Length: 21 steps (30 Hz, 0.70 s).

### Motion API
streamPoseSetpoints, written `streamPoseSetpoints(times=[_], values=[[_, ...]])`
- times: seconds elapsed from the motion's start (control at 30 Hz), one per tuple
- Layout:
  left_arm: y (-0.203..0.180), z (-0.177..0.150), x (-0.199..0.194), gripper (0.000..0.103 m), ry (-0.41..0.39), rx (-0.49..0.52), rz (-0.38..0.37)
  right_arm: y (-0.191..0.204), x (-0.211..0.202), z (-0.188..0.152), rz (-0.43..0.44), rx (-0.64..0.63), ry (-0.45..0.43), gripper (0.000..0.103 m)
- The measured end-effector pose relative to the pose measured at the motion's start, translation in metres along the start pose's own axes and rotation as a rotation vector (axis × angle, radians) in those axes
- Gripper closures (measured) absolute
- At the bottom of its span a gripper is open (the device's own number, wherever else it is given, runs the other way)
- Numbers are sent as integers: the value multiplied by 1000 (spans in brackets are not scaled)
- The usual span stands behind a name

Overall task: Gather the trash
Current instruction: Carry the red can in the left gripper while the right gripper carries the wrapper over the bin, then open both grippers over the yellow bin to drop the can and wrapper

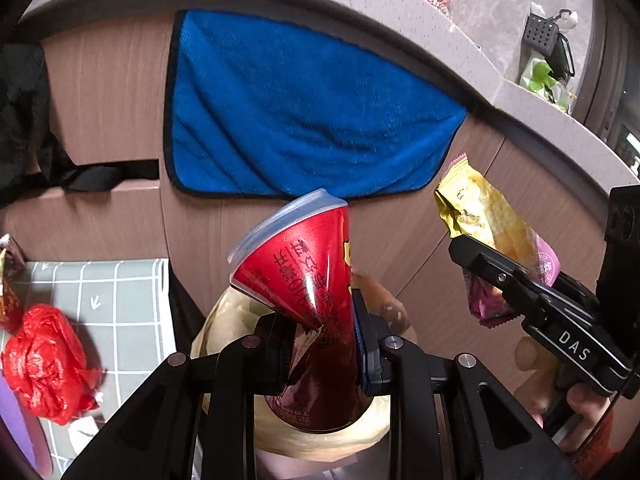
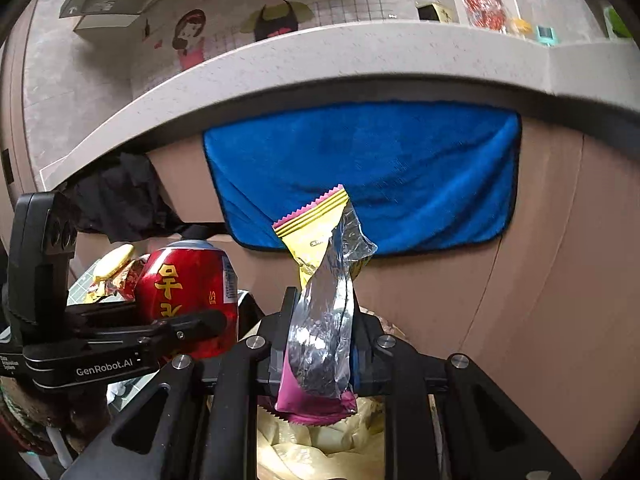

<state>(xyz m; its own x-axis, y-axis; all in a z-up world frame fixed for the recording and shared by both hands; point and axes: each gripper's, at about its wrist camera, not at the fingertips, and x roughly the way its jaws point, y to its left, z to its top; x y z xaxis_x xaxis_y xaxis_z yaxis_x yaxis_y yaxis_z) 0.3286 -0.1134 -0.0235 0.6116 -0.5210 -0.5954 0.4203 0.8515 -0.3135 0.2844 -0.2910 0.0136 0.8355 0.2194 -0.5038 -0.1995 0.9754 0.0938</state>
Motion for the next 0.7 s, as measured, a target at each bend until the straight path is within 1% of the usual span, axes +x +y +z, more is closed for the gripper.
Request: streamPoseSetpoints(times=[0.17,0.37,0.7], values=[[-1,-4,9,77,13,-6,2,-7,8,-6,-3,19,17,83],[-1,-7,24,77,47,-8,-3,-17,18,-14,-1,47,42,83],[5,-6,37,77,67,-21,-7,-23,36,-23,-1,77,89,83]])
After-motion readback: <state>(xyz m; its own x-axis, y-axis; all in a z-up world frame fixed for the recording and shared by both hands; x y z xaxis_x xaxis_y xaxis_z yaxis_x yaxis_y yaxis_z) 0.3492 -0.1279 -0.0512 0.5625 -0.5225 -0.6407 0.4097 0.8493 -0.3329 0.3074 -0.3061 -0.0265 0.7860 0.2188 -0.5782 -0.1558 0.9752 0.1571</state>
